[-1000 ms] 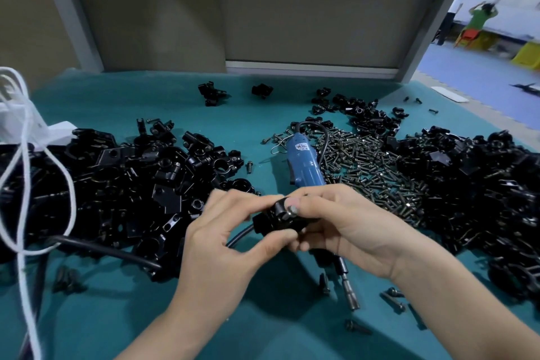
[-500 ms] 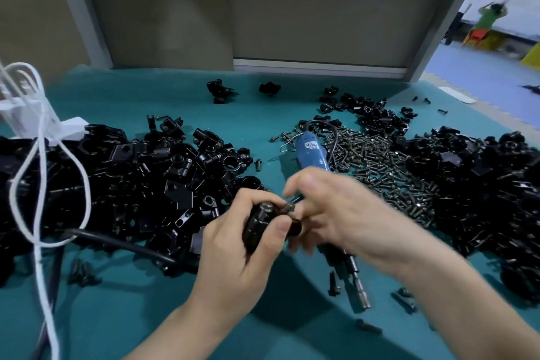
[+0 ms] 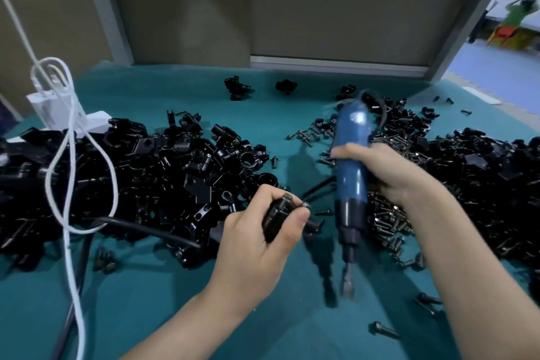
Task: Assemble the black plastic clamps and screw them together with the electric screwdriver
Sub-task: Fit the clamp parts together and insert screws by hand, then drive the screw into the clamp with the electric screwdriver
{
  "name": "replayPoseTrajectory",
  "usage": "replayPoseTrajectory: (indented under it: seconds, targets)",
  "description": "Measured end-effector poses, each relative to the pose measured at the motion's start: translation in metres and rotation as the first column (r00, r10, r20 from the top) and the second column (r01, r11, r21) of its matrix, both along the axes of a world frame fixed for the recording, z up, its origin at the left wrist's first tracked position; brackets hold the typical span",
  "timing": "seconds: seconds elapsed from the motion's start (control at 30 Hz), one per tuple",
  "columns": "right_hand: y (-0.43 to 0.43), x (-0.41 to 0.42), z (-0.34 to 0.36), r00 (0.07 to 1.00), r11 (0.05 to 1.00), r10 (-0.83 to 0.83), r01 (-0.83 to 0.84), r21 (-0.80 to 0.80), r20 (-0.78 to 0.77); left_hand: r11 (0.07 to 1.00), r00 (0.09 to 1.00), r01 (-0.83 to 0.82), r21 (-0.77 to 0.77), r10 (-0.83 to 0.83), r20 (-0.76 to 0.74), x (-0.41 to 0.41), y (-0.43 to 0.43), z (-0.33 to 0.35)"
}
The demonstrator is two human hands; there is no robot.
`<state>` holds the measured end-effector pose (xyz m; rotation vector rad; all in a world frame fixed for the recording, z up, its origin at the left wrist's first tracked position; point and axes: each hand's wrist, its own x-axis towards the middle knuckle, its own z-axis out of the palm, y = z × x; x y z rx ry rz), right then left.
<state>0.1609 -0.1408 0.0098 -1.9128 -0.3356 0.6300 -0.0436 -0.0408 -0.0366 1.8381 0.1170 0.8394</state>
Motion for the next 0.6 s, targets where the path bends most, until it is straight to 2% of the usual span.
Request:
replayPoseTrajectory:
  seconds: [0.03, 0.1, 0.13, 0.2, 0.27, 0.37, 0.4, 0.5, 0.6]
  targets:
    - [0.001, 0.001, 0.004, 0.995, 0.980, -0.020, 0.038, 0.196, -0.093, 1.000, 1.000, -0.004, -0.015, 0.004, -0.017, 0.000, 0.000, 0.000]
    - [0.006, 0.003, 0.016, 0.975, 0.833, 0.008, 0.117, 0.541, -0.223, 0.999, 0.998, -0.031, -0.037, 0.029, -0.048, 0.001, 0.001, 0.000]
    - [0.011, 0.004, 0.022, 0.965, 0.730, 0.063, 0.129, 0.671, -0.254, 0.998, 0.997, -0.050, -0.045, 0.047, -0.064, 0.002, 0.002, 0.000]
    - [0.018, 0.007, 0.034, 0.953, 0.547, 0.158, 0.132, 0.827, -0.257, 0.995, 0.991, -0.081, -0.058, 0.074, -0.109, 0.004, 0.004, 0.000]
    - [0.023, 0.009, 0.040, 0.954, 0.439, 0.192, 0.124, 0.890, -0.228, 0.992, 0.982, -0.108, -0.059, 0.097, -0.163, 0.005, 0.006, -0.002]
    - [0.026, 0.013, 0.038, 0.952, 0.378, 0.208, 0.134, 0.916, -0.225, 0.988, 0.961, -0.142, -0.055, 0.125, -0.246, 0.007, 0.009, -0.006]
    - [0.028, 0.014, 0.035, 0.949, 0.361, 0.195, 0.166, 0.918, -0.249, 0.988, 0.954, -0.148, -0.041, 0.132, -0.271, 0.007, 0.009, -0.007]
    - [0.032, 0.016, 0.029, 0.938, 0.233, 0.131, 0.286, 0.929, -0.321, 0.988, 0.934, -0.152, 0.018, 0.149, -0.324, 0.007, 0.012, -0.010]
    - [0.029, 0.019, 0.029, 0.938, 0.247, 0.171, 0.255, 0.935, -0.302, 0.988, 0.925, -0.148, 0.042, 0.153, -0.348, 0.007, 0.013, -0.011]
